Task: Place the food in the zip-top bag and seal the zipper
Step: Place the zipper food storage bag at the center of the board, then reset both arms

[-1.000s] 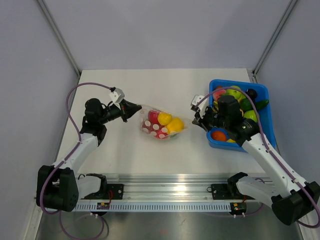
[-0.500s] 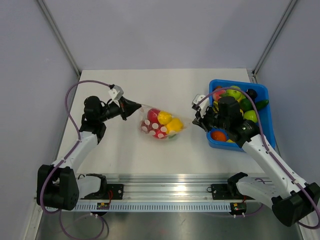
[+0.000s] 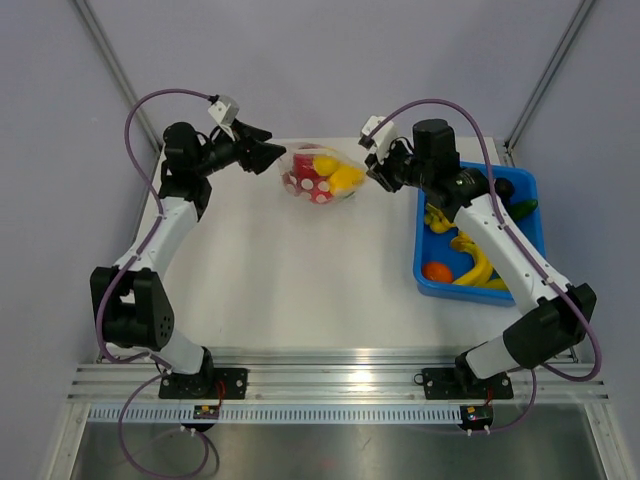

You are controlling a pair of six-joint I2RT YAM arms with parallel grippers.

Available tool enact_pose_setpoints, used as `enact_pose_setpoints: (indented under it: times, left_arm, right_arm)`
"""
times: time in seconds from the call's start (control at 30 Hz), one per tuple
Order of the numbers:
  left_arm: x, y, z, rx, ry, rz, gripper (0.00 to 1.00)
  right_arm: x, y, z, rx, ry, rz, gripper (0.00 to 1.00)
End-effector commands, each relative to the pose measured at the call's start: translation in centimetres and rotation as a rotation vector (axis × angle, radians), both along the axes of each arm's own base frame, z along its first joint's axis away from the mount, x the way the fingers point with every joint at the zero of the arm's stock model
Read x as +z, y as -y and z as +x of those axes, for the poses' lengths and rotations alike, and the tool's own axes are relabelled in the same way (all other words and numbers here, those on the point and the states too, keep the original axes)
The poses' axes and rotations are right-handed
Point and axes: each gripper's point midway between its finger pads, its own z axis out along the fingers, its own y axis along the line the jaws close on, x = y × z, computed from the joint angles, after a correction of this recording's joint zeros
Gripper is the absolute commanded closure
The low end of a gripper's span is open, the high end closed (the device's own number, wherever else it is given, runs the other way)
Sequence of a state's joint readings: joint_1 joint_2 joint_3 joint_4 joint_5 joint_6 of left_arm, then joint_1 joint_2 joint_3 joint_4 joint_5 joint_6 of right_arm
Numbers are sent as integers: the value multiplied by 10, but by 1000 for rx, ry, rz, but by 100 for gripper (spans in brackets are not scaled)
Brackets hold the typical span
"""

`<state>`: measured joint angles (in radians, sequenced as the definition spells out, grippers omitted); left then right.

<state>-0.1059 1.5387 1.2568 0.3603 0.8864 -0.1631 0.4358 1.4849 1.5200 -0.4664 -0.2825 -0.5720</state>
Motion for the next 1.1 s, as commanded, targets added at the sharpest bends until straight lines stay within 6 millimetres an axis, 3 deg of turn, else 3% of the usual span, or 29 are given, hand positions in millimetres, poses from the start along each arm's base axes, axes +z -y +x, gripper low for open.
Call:
enact_pose_setpoints:
  times: [0.0, 0.03, 0.07, 0.1, 0.13, 0.23, 0.33, 0.37, 0.4, 0.43, 0.47, 0.5, 0.6, 0.67, 0.8, 0.83, 1.07]
  left_arm:
    - [35, -7, 4, 22, 37, -62, 30]
    - [30, -11, 4, 66, 13, -74, 16]
    - [25, -15, 5, 95, -13, -88, 1]
    - [22, -16, 4, 116, -59, -117, 1]
    - [19, -22, 8, 170, -101, -139, 1]
    - [15, -29, 1, 245, -240, -156, 1]
    - [3, -38, -12, 336, -321, -117, 1]
    - [9, -39, -25, 351, -299, -111, 1]
    - [0, -41, -35, 374, -339, -86, 1]
    - [-2, -48, -38, 421, -346, -82, 1]
    - [-3, -50, -47, 435, -352, -79, 1]
    - [-5, -54, -61, 454, -369, -80, 1]
    - [-13, -61, -90, 493, -418, -80, 1]
    - [-21, -63, -102, 502, -439, -66, 1]
    - [-52, -84, -125, 602, -505, 33, 1]
    - [-52, -90, -129, 635, -497, 38, 1]
    - [-89, -99, -151, 655, -546, 111, 1]
  right_arm:
    - [11, -16, -11, 94, -2, 60, 63]
    - [-10, -19, -22, 121, -62, 58, 44]
    - [-17, -21, -32, 137, -94, 70, 22]
    - [-40, -20, -39, 134, -138, 61, 18]
    - [-46, -19, -43, 126, -152, 71, 16]
    - [-33, -5, -55, -1, -143, 184, 1]
    - [-14, 27, -45, -277, -113, 304, 0]
    - [-21, 43, -45, -403, -158, 319, 0]
    - [-12, 51, -44, -466, -160, 334, 1]
    - [-15, 57, -44, -541, -206, 356, 0]
    - [-30, 76, -50, -653, -258, 292, 1]
    - [-21, 82, -50, -705, -263, 295, 0]
    - [-41, 115, -58, -942, -317, 227, 0]
    - [-44, 137, -64, -1099, -301, 249, 1]
    - [-62, 153, -89, -1168, -327, 232, 1]
    - [-59, 156, -95, -1173, -317, 250, 1]
    - [-64, 170, -120, -1227, -302, 346, 1]
